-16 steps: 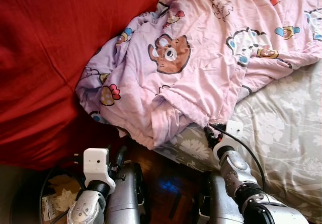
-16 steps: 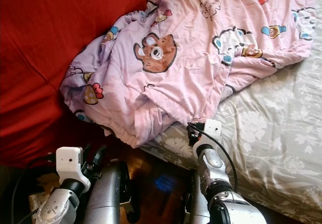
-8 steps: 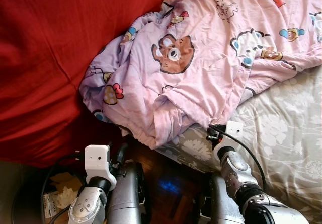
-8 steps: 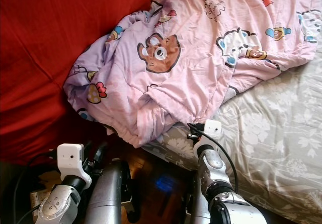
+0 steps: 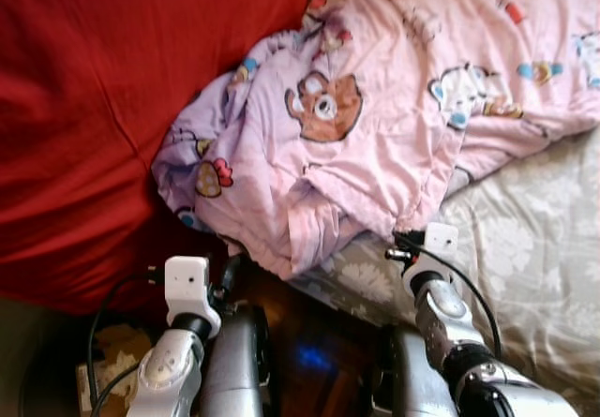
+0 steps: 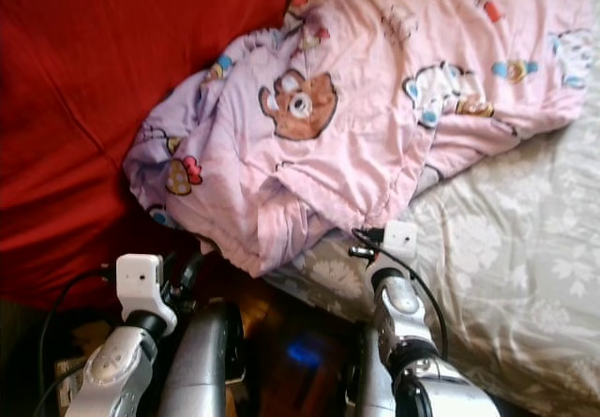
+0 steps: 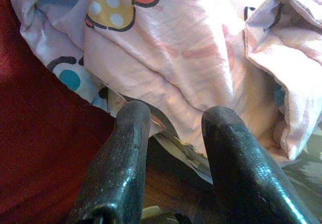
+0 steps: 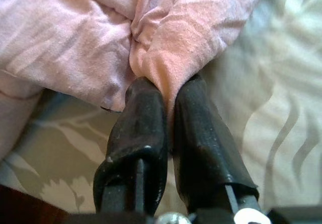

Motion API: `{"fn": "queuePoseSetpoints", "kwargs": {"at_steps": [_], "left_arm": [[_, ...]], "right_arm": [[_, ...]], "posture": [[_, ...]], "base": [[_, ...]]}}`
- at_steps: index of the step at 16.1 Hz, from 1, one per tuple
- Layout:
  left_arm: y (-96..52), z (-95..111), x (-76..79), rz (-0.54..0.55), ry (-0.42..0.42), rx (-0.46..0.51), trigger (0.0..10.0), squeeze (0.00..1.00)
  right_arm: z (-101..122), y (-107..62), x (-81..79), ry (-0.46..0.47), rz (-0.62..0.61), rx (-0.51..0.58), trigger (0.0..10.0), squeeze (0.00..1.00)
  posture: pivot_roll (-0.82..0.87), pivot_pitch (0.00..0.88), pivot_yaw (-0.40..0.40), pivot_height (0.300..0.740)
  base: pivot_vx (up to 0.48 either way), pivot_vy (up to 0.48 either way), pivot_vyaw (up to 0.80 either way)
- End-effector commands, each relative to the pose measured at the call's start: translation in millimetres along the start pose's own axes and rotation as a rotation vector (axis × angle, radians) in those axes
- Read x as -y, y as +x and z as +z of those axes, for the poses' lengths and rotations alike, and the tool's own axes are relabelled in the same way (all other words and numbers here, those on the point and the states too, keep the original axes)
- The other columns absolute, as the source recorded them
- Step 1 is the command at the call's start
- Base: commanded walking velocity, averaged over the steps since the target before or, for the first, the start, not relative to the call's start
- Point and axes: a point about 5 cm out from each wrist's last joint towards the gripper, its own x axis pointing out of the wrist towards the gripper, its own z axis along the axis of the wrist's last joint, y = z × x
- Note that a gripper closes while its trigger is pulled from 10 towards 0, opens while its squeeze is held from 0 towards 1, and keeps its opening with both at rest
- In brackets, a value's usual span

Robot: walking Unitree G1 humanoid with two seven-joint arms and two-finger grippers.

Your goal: Clean up the room

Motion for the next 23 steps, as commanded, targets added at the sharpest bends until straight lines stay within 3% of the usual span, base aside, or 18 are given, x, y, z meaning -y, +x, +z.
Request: {"fn": "queuePoseSetpoints", "kwargs": {"at_steps": [1, 4, 11, 12, 13, 15, 23], "left_arm": [[-1.9, -10.3, -8.0, 0.026, 0.005, -0.024, 10.0, 0.0], [11.8, -9.4, -6.2, 0.027, -0.008, 0.0, 10.0, 0.0], [20.5, -14.1, -10.4, 0.036, -0.027, 0.008, 10.0, 0.0], [21.3, -15.0, -10.9, 0.036, -0.025, 0.008, 10.0, 0.0], [21.9, -15.8, -10.8, 0.034, -0.024, 0.01, 10.0, 0.0], [22.9, -16.6, -10.2, 0.031, -0.023, 0.011, 10.0, 0.0], [25.6, -22.3, -10.0, 0.008, -0.021, 0.001, 10.0, 0.0]], "right_arm": [[-4.5, -6.1, 7.0, -0.02, -0.017, 0.032, 0.0, 0.0], [-5.2, -15.8, 14.6, -0.046, -0.029, 0.114, 0.0, 0.0], [-3.5, -31.5, 21.6, -0.101, -0.027, 0.199, 0.0, 0.0], [-2.4, -32.0, 20.1, -0.109, -0.023, 0.202, 5.5, 0.0], [-3.0, -32.5, 18.0, -0.117, -0.018, 0.2, 10.0, 0.0], [-3.8, -32.6, 16.1, -0.108, -0.014, 0.204, 10.0, 0.0], [-9.6, -39.6, 12.7, -0.083, -0.034, 0.214, 10.0, 0.0]], "posture": [[0.09, 0.166, 0.007, 0.615], [0.06, 0.122, -0.001, 0.615], [0.03, 0.057, -0.013, 0.615], [0.03, 0.051, -0.013, 0.615], [0.02, 0.047, -0.012, 0.615], [0.03, 0.037, -0.004, 0.615], [0.01, 0.0, 0.023, 0.699]], "base": [[0.0, 0.0, 0.0], [0.0, 0.0, 0.0], [0.0, 0.0, 0.0], [0.0, 0.0, 0.0], [0.0, 0.0, 0.0], [0.0, 0.0, 0.0], [0.0, 0.0, 0.0]]}}
